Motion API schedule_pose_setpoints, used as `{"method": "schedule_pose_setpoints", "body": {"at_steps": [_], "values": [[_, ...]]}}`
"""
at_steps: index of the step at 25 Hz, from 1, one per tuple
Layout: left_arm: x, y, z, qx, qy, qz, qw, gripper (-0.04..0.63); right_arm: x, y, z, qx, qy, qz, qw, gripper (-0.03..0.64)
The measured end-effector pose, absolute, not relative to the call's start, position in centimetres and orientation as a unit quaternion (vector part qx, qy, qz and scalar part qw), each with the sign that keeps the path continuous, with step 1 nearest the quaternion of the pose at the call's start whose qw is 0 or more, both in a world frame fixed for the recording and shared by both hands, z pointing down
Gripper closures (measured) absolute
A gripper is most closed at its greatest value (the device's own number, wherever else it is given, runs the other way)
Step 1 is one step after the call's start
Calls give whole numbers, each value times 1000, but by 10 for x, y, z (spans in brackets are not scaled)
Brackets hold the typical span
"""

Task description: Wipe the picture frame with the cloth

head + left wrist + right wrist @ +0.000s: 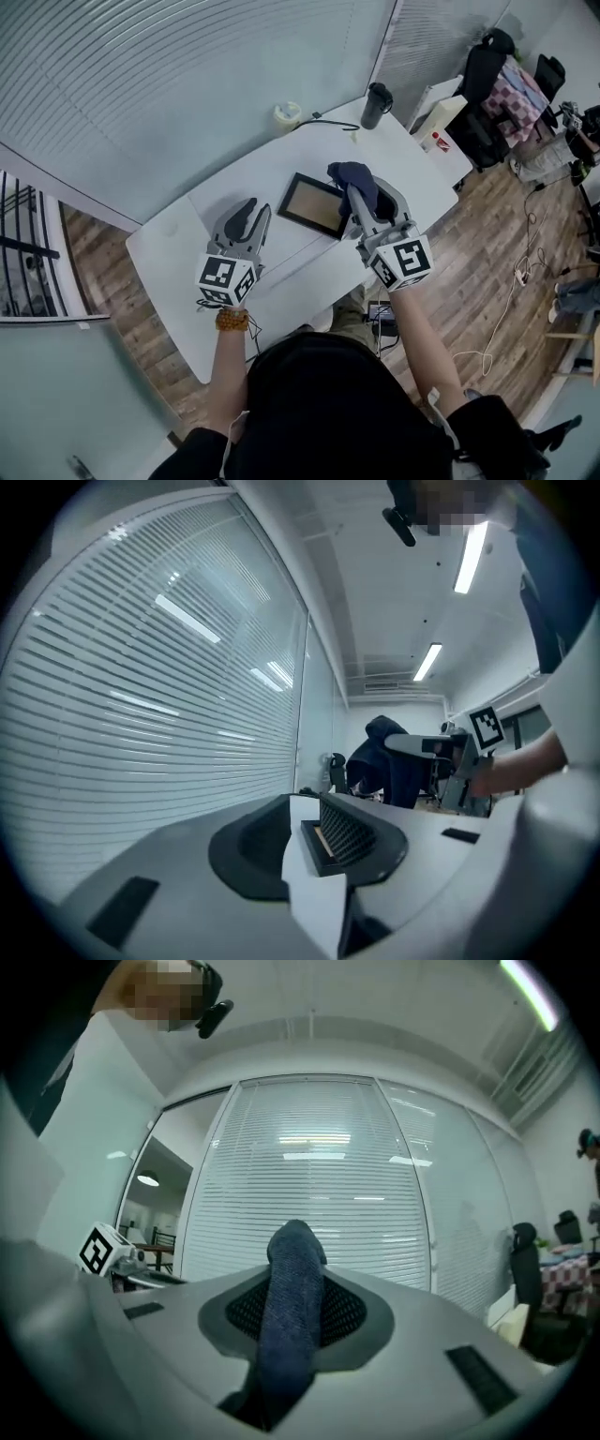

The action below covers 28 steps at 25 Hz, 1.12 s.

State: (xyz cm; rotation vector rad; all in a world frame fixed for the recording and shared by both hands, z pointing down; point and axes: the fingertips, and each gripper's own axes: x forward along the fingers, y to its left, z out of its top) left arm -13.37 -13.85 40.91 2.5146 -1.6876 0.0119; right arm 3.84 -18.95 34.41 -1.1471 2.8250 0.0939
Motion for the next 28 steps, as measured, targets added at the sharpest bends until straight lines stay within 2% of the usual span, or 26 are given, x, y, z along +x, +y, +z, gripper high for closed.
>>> {"method": "schedule_pose_setpoints", "body": {"at_steps": [3, 6, 10, 15, 28], "values": [[-139, -124, 399, 814, -580, -4, 29, 562, 49, -178, 346, -396, 916, 50, 32, 538], [-138, -109, 383, 798, -602, -2, -15, 588, 57, -166, 344, -406, 912, 63, 23, 538], [-129, -100, 365, 791, -609, -17, -55, 589, 68, -159, 347, -428, 902, 63, 8, 540], [-122, -94, 359, 787, -613, -24, -70, 589, 81, -152, 355, -439, 897, 55, -2, 540], [-121, -92, 375, 781, -622, -12, -54, 589, 98, -146, 372, -447, 893, 37, -18, 540]]}}
